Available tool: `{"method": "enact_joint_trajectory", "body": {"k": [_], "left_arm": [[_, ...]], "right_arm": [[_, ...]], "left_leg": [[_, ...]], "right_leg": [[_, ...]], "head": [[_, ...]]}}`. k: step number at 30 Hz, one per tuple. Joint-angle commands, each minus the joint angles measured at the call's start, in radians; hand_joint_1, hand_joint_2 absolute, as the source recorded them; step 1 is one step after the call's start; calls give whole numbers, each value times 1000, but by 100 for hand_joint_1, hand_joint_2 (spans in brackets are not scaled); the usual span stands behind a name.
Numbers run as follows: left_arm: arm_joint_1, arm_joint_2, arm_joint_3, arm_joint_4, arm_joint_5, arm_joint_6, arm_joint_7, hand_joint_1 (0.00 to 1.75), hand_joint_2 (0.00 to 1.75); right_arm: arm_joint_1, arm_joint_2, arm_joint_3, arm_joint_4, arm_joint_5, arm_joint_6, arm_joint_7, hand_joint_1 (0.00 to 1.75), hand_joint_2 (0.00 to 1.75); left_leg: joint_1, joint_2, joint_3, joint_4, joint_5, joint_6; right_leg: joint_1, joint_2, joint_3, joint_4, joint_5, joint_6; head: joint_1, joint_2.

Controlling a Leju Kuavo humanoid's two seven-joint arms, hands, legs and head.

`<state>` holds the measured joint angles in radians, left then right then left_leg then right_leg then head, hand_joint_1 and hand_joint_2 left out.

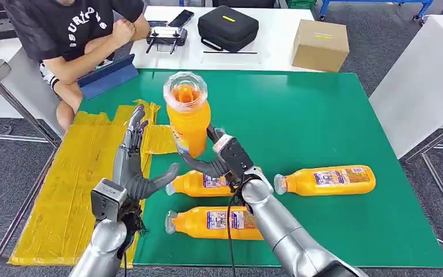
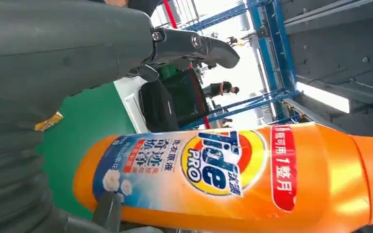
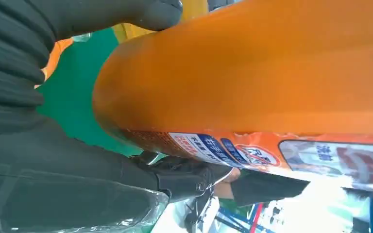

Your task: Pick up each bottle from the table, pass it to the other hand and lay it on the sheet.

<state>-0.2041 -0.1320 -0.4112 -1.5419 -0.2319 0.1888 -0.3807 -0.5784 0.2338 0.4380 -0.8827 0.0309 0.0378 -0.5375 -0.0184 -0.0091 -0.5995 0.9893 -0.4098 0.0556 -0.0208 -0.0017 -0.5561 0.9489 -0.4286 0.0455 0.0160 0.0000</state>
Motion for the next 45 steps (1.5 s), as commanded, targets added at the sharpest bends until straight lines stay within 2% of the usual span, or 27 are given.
{"method": "enact_joint_trajectory", "body": {"k": [1,7,16,22,35,45], "left_arm": [[-50,50,-19,53,-7,-49,71,0,175],[-89,59,2,148,23,-169,152,0,175],[-194,58,-9,289,73,-319,225,0,175],[-226,45,-10,342,125,-365,248,0,175],[-228,47,-9,345,126,-366,248,0,175],[-257,42,16,352,297,-434,251,0,175]], "right_arm": [[-110,46,124,246,81,-54,8,175,175],[-121,70,142,328,103,-89,-13,175,175],[-116,72,138,308,104,-101,-10,175,175],[-111,82,152,292,123,-123,-3,175,175],[-110,83,152,292,124,-124,-3,175,175],[-119,91,206,282,192,-168,6,175,175]], "left_leg": [[1,3,3,0,-1,-3],[1,2,5,-1,-1,-5],[1,0,1,0,0,-3],[1,1,3,0,0,-4],[1,1,1,0,1,-2],[2,1,1,1,0,-3]], "right_leg": [[1,2,2,0,0,-2],[1,1,4,0,-1,-3],[1,0,1,0,0,-2],[1,0,2,1,-1,-3],[1,0,1,0,0,-2],[1,1,1,1,-1,-3]], "head": [[0,0],[0,0],[0,0],[0,0],[0,0],[0,0]]}}
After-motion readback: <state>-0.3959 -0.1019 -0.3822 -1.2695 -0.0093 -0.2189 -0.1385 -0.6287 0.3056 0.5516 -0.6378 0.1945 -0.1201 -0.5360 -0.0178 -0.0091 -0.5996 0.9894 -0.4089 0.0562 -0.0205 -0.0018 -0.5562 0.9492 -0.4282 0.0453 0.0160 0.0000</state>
